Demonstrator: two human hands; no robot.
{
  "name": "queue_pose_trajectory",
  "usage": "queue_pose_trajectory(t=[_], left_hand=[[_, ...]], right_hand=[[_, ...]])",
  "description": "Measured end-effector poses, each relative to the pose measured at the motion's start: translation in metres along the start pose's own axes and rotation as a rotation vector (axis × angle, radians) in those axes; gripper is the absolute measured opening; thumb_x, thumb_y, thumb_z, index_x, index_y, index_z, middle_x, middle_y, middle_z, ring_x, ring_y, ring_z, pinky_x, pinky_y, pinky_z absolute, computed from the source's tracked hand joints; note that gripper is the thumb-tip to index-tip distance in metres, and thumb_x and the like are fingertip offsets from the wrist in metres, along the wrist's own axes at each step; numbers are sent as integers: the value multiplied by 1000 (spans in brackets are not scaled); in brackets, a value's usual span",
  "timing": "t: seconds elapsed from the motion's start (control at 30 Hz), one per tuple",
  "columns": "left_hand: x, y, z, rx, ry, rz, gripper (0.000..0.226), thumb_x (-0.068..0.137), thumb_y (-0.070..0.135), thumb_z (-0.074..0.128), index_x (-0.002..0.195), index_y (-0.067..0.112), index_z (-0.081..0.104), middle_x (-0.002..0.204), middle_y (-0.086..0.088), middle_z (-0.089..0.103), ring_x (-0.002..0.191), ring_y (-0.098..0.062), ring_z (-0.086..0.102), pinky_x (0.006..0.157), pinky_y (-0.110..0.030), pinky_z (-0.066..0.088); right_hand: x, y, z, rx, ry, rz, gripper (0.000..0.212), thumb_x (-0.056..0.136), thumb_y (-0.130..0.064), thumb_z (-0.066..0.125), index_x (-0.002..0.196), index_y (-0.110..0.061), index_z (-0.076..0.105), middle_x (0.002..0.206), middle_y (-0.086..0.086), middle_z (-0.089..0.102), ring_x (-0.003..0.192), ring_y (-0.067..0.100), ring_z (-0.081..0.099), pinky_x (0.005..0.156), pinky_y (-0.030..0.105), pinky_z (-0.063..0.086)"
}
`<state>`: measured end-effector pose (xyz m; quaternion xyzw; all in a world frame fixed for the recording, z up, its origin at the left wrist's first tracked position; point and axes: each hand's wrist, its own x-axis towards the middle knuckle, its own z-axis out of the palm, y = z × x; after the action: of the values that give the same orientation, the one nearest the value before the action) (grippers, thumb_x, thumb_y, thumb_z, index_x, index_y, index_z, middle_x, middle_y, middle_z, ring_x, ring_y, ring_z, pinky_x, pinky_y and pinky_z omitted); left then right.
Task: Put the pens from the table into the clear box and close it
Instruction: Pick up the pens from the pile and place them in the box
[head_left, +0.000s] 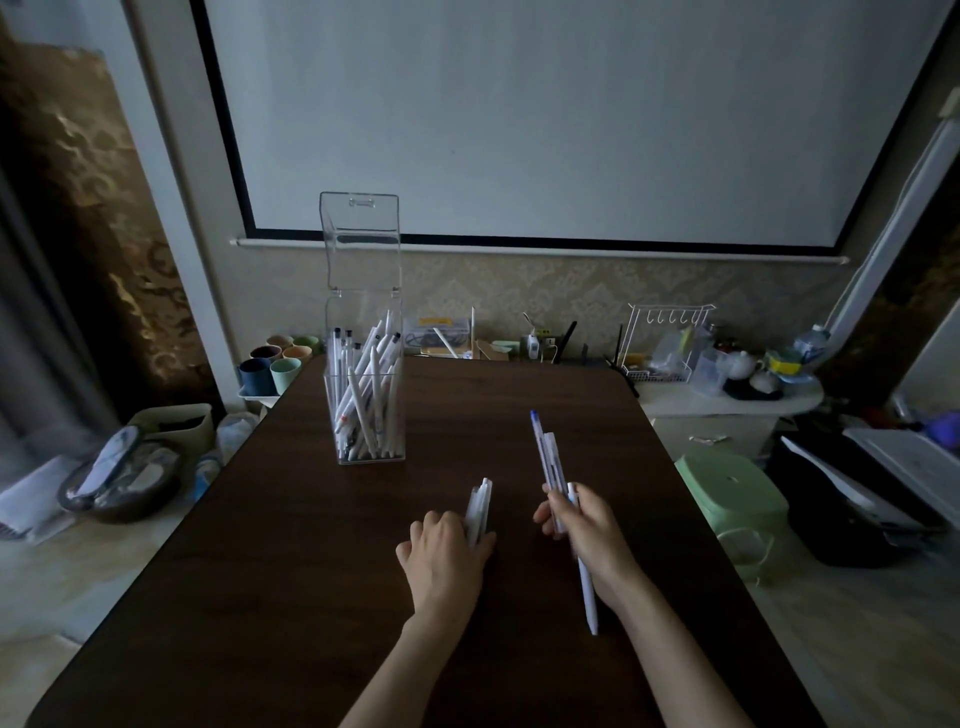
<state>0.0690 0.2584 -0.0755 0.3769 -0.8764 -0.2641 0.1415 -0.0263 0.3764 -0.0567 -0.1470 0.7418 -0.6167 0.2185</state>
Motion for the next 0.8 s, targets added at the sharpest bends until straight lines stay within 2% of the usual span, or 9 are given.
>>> queue_pose_trajectory(t=[0.23, 0.27, 0.33, 0.4, 0.5, 0.6, 0.7, 0.77, 0.8], left_hand=[[5, -5, -3, -150, -18, 49, 25, 88, 40, 52, 96, 18, 60, 91, 11, 49, 92, -11, 49, 86, -30, 33], [5, -7, -5, -214, -32, 60, 24, 89, 40, 52, 95, 18, 59, 90, 10, 51, 89, -11, 52, 85, -29, 37], [6, -10, -10, -434, -71, 47, 18, 90, 35, 52, 89, 18, 57, 85, 5, 57, 77, -11, 57, 72, -27, 47], [5, -14, -16, -668, -129, 9, 12, 91, 29, 52, 85, 18, 55, 84, 1, 64, 72, -9, 62, 62, -23, 48], [7, -24, -23, -927, -152, 15, 9, 92, 18, 50, 85, 14, 51, 95, -8, 72, 80, -16, 71, 71, -36, 57], [16, -33, -40, -944, -88, 68, 8, 93, 15, 49, 87, 12, 54, 85, -9, 72, 70, -17, 69, 65, -32, 56], [33, -35, -70, -976, 4, 114, 15, 94, 15, 46, 95, 2, 55, 80, -7, 69, 69, -19, 66, 63, -30, 55], [53, -33, -96, -993, 76, 152, 19, 95, 15, 42, 101, -1, 51, 84, -9, 68, 69, -13, 66, 59, -24, 55], [64, -30, -111, -1001, 111, 175, 21, 96, 17, 41, 105, 0, 49, 89, -12, 66, 73, -12, 67, 61, -27, 57]], right_hand=[[-1, 0, -6, 284, -7, 45, 20, 94, -16, 47, 109, -9, 58, 87, 8, 67, 77, 16, 63, 68, 25, 51], [-2, 0, -5, 315, -7, 51, 18, 94, -17, 48, 108, -10, 58, 88, 8, 68, 77, 16, 64, 68, 26, 51], [-2, -1, 3, 340, 8, 55, 16, 93, -20, 50, 105, -13, 57, 84, 6, 69, 72, 15, 64, 66, 26, 51], [-2, -4, 14, 331, 31, 66, 16, 92, -24, 53, 102, -14, 57, 74, 3, 65, 63, 13, 59, 61, 27, 47], [1, -12, 32, 363, -4, 37, 20, 93, -26, 50, 102, -9, 53, 63, 0, 51, 49, 8, 44, 51, 24, 37], [5, -26, 48, 321, -77, -45, 20, 94, -26, 48, 100, -7, 52, 58, -1, 48, 44, 8, 40, 45, 22, 34], [10, -43, 62, 231, -130, -117, 20, 94, -27, 47, 98, -9, 54, 61, 0, 56, 50, 13, 52, 48, 26, 42], [14, -52, 68, 214, -149, -135, 21, 94, -30, 47, 99, -12, 55, 67, 2, 61, 57, 16, 58, 54, 29, 48], [17, -55, 70, 220, -159, -141, 22, 93, -31, 47, 100, -12, 55, 68, 3, 62, 60, 17, 60, 56, 30, 49]])
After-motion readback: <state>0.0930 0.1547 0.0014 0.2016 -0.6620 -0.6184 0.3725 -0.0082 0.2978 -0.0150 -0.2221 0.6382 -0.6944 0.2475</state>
